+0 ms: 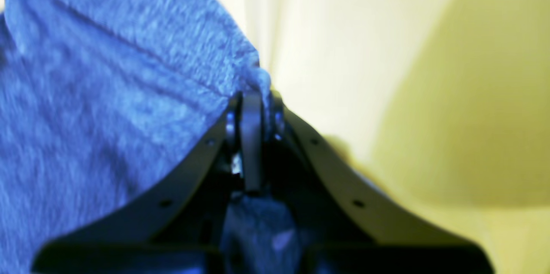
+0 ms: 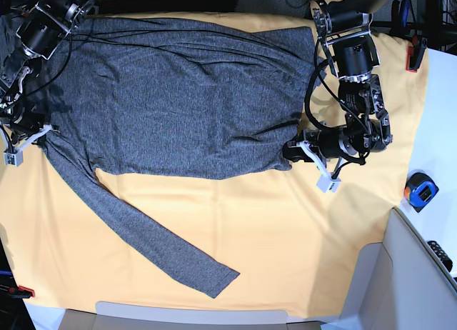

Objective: Fold the T-shirt properly
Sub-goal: 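Fold the grasped side edge over the body, both grippers moving toward the shoulders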

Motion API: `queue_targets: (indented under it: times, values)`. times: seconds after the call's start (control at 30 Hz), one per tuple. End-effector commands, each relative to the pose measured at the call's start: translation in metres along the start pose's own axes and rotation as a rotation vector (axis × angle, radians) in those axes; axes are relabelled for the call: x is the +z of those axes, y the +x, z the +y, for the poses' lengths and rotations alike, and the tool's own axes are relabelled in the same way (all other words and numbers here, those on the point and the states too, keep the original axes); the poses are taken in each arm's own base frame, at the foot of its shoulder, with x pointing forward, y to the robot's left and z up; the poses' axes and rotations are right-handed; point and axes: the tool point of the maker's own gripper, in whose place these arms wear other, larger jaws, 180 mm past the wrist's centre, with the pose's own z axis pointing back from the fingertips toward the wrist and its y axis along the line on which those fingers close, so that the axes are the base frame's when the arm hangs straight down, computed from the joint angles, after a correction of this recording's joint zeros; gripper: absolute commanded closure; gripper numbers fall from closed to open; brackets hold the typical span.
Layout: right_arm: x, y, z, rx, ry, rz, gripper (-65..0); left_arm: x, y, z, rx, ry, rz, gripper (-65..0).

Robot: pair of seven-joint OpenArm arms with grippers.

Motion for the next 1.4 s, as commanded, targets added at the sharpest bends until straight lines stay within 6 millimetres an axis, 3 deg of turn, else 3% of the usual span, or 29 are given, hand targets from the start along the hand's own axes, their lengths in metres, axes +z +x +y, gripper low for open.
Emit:
queue_targets:
  times: [0.0, 0.4, 0.67, 0.8, 1.1, 1.2, 1.37]
  values:
    - [0.009, 0.002, -0.005, 0.047, -0.023, 0.029, 0.0, 0.006, 0.020, -0.005, -0.029, -0.006, -0.048, -0.2]
    - [0.036, 0.020, -0.007, 0.126, -0.084, -0.041, 0.0, 0.009, 0.025, -0.006, -0.037, -0.009, -0.067, -0.2]
    - [0.050, 0.040, -0.007, 0.155, -0.114, -0.102, 0.0, 0.040, 0.041, -0.019, -0.156, 0.042, -0.167, -0.2]
    - [0.059, 0.049, -0.008, 0.173, -0.133, -0.134, 0.0, 0.047, 0.035, -0.021, -0.178, 0.059, -0.177, -0.2]
    - [0.092, 0.050, -0.003, 0.274, -0.195, -0.176, 0.0, 0.072, 0.026, -0.033, -0.260, 0.104, -0.223, -0.2]
    - [0.100, 0.045, -0.002, 0.304, -0.210, -0.175, 0.0, 0.082, 0.023, -0.040, -0.296, 0.120, -0.235, -0.2]
    - [0.111, 0.026, -0.017, 0.285, -0.251, -0.147, 0.0, 0.095, 0.013, -0.047, -0.336, 0.144, -0.244, -0.2]
